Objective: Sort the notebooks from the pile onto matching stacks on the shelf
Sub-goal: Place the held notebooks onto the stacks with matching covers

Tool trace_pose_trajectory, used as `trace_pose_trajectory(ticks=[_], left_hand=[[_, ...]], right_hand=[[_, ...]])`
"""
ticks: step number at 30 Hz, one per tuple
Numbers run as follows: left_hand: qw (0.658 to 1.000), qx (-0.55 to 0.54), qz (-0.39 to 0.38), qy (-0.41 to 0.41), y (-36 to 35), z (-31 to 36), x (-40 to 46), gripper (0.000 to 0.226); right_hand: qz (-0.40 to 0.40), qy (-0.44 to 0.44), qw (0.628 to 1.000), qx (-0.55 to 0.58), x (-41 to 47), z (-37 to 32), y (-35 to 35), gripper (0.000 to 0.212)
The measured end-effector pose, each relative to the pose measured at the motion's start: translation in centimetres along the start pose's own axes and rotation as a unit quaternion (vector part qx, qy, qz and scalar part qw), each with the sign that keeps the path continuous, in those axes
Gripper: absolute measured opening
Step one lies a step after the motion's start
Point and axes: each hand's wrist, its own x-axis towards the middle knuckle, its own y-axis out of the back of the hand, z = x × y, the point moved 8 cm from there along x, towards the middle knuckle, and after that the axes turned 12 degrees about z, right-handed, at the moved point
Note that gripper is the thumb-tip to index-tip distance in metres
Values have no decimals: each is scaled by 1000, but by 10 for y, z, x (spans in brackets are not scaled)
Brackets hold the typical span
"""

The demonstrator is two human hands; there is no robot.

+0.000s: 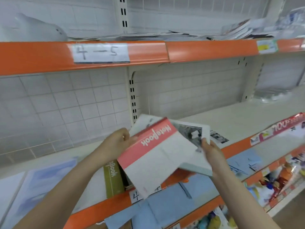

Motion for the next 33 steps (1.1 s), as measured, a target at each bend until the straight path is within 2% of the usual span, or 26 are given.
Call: trace_pose_trajectory(ticks=[2, 5, 7, 11, 13, 15, 19, 24, 27, 28, 30, 31, 33], left_hand=[[981, -169, 40, 89, -1, -5, 0, 33], [907, -351, 88, 214, -24, -15, -3, 28], [877, -399, 103, 246, -46, -9, -5, 23], [820, -480, 123, 288, -86, 11, -4, 23], [826, -475, 117, 281, -101, 15, 1, 23], [845, -445, 104, 278, -116, 13, 8, 20], [879, -379, 79, 279, -139, 7, 12, 21], [952, -232, 94, 173, -137, 24, 19, 16], [991, -54, 73, 103, -138, 29, 19, 37], [994, 40, 67, 79, -138, 30, 17, 44], [975, 208, 74, 39, -134, 34, 10, 55], [961, 262, 87, 16, -131, 39, 7, 57], [952, 286, 104, -35, -129, 49, 4, 57]], right_hand=[[23, -30, 995, 89, 12, -4, 17, 20], [30, -60, 980, 189, 23, -11, 27, 44], [48, -61, 968, 237, 32, -14, 34, 53], [98, -26, 964, 245, 45, -16, 49, 45], [133, -12, 962, 240, 45, -18, 59, 44], [149, 8, 960, 237, 46, -22, 67, 41], [207, 28, 946, 247, 56, -21, 86, 55], [267, 62, 930, 244, 66, -23, 101, 62], [257, 63, 935, 236, 71, -21, 101, 61], [252, 57, 937, 235, 72, -18, 100, 57], [246, 42, 939, 238, 72, -13, 98, 51], [245, 35, 938, 242, 73, -9, 97, 53], [243, 30, 938, 245, 74, -6, 96, 57]])
